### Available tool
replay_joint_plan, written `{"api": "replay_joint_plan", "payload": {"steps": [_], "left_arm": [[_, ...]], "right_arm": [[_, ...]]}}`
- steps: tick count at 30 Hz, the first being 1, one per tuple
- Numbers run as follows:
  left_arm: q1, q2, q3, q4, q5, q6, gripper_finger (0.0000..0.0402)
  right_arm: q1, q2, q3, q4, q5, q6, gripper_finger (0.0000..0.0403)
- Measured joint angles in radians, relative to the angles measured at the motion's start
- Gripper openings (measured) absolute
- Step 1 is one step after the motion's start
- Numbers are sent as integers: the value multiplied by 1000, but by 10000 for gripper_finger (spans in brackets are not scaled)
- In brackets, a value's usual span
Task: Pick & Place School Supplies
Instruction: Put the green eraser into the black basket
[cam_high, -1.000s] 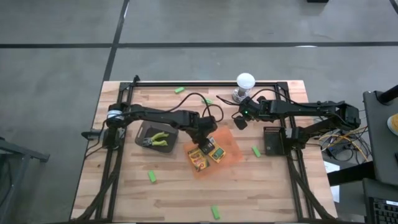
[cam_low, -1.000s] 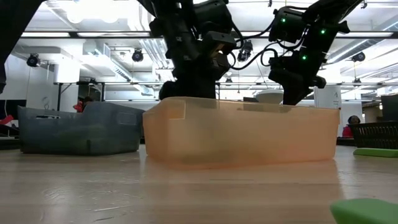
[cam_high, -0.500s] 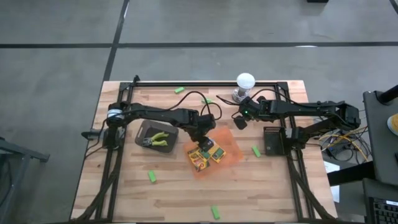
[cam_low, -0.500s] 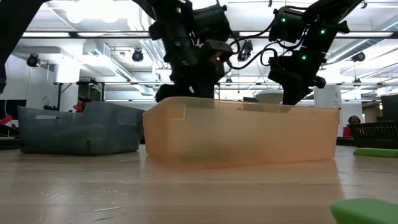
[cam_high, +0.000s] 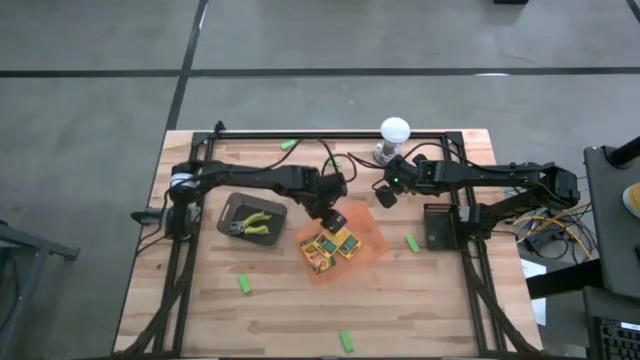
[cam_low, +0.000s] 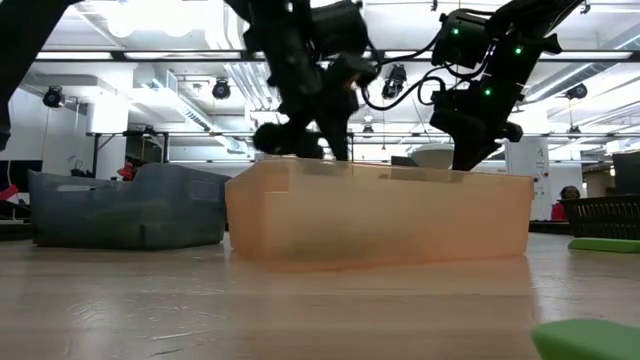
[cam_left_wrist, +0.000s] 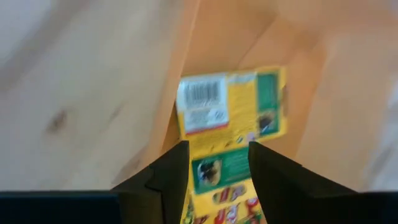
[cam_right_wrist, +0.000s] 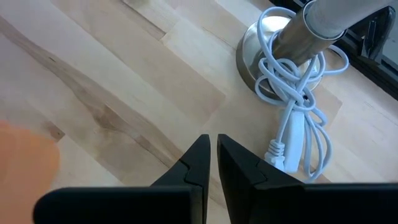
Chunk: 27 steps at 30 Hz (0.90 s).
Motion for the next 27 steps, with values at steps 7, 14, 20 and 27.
{"api": "replay_joint_plan", "payload": {"steps": [7, 14, 20, 27], "left_arm": [[35, -39, 110, 7, -131, 135, 170], [48, -52, 204, 5, -240, 274, 170], [94, -98, 204, -3, -224, 283, 170], [150, -144, 195, -78, -172, 348, 170]], "right_arm": [[0, 0, 0, 4, 0, 0, 27], [0, 0, 0, 5, 0, 0, 27], [0, 0, 0, 6, 0, 0, 27], [0, 0, 0, 8, 0, 0, 27]]}}
